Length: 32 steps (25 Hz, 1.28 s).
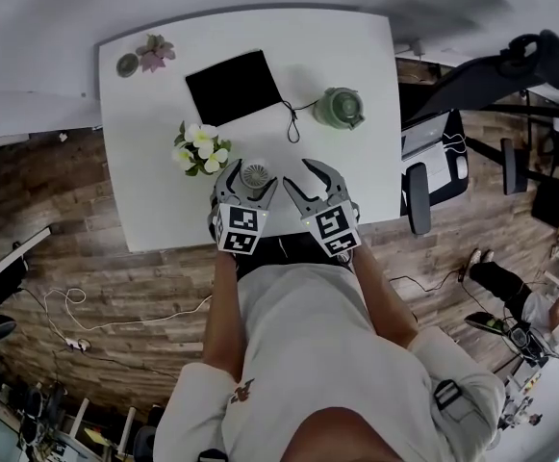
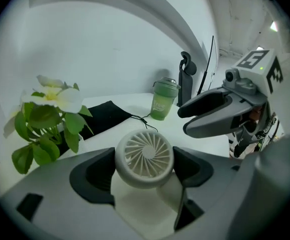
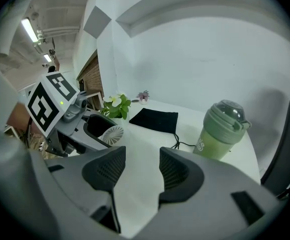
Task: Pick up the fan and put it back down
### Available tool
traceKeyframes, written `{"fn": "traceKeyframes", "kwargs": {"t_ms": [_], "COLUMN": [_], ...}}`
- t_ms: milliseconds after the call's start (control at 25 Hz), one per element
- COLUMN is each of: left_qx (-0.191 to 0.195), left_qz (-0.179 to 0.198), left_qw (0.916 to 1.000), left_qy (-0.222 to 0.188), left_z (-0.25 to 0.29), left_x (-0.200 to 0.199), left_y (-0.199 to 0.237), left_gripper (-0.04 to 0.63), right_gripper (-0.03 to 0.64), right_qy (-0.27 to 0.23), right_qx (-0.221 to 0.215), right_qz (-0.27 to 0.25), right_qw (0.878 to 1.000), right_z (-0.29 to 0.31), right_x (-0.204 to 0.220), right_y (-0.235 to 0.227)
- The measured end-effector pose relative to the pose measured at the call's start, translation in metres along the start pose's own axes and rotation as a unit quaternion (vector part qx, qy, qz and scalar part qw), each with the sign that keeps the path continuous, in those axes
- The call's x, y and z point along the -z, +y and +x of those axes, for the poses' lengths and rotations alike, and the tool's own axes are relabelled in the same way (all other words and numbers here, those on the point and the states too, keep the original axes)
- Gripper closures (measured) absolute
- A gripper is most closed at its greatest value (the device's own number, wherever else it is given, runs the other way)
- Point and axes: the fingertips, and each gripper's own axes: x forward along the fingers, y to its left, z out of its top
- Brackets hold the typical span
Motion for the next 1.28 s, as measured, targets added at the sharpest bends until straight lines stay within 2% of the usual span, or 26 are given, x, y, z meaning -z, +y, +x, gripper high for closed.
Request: {"fn": "traceKeyframes", "kwargs": {"t_ms": [360,600,880,1040,1280], "left_qx": [0.015,0.007,-0.002,-0.005,-0.012], "left_qz": [-0.014,-0.011,-0.007,-0.004,-0.005], "left_qw": [0.9992,0.9988,0.9991,0.9994,0.9999], "left_qy": [0.034,0.047,0.041,0.034,0.007], "left_z": [0.015,0.02,0.023,0.02,0.007], "left_x": [0.025,0.034,0.034,0.031,0.018], "left_y": [0.0,0.002,0.002,0.002,-0.002], "left_gripper": [0.235,0.233,0.23,0.199,0.204], "right_gripper": [0.4,0.4,0.399,0.393,0.391], "right_qy": [0.025,0.03,0.026,0.023,0.008], "right_qx": [-0.002,0.002,0.007,0.01,0.016], "right_qz": [0.008,0.007,0.007,0.004,0.0], "right_qw": [1.0,1.0,1.0,1.0,1.0], "right_z": [0.01,0.01,0.007,0.004,-0.004], "right_x": [0.025,0.029,0.028,0.027,0.019], "right_y": [0.004,0.004,0.005,0.007,0.008]}}
